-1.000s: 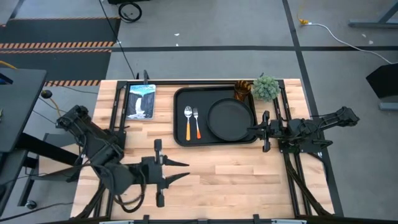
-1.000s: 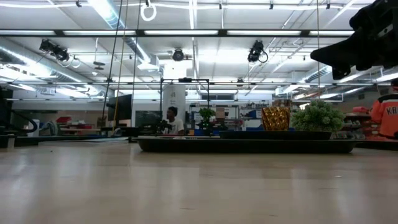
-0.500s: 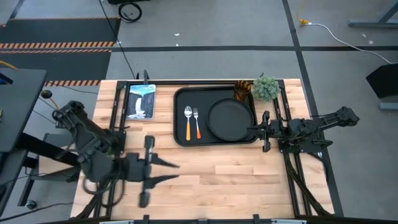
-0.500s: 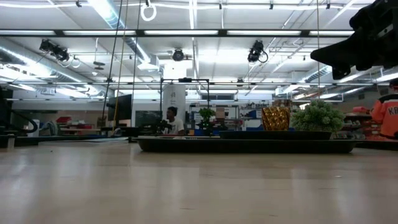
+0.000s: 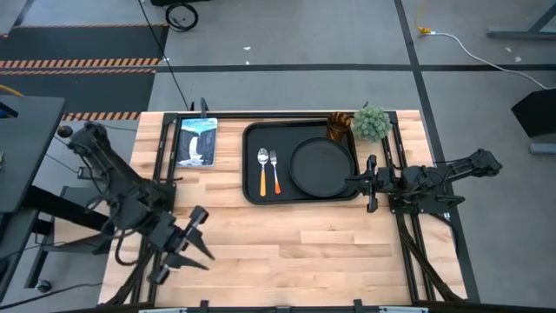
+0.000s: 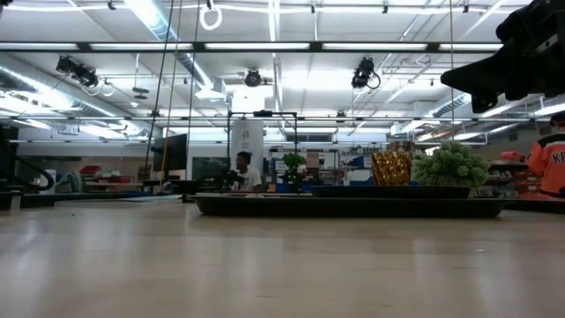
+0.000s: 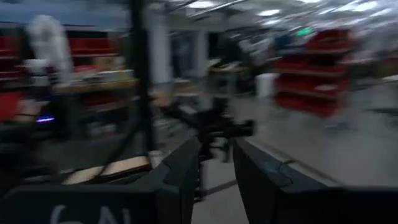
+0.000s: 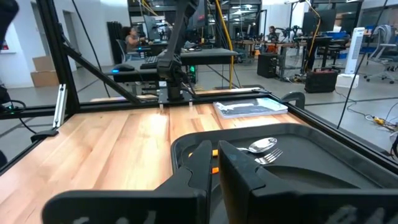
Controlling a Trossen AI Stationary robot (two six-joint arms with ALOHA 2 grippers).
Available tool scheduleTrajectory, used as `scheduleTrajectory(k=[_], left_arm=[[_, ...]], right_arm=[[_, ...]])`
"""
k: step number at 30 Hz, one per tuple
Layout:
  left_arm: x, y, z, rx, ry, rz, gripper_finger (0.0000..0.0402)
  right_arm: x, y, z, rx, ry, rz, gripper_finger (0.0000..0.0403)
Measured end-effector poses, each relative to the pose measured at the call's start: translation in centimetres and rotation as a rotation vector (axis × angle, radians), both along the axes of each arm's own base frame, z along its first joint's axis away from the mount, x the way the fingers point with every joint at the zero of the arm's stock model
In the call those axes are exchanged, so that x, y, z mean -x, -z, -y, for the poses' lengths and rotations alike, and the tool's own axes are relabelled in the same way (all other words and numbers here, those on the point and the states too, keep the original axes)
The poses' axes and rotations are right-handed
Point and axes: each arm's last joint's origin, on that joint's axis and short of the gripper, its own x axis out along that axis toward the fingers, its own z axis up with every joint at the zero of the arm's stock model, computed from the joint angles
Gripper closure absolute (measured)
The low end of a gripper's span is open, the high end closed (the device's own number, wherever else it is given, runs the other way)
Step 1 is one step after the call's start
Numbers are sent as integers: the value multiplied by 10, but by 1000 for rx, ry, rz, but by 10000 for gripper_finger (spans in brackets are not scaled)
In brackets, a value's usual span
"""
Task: Pick and place plate/cup/fork/spoon on tray
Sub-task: Return to Home Position
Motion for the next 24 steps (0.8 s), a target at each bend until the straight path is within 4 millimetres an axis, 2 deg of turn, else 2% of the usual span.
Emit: scheduleTrajectory(k=[7, 12, 17, 24], left_arm=[[26, 67, -20, 115, 255, -25, 292], [44, 105, -34, 205, 401, -43, 292], [60, 131, -48, 271, 509, -73, 292], [74, 157, -69, 351, 552, -111, 292]], right_arm=[[0, 0, 0, 0, 0, 0, 369], [0, 0, 0, 0, 0, 0, 369], [0, 0, 0, 0, 0, 0, 369], [0, 0, 0, 0, 0, 0, 369]])
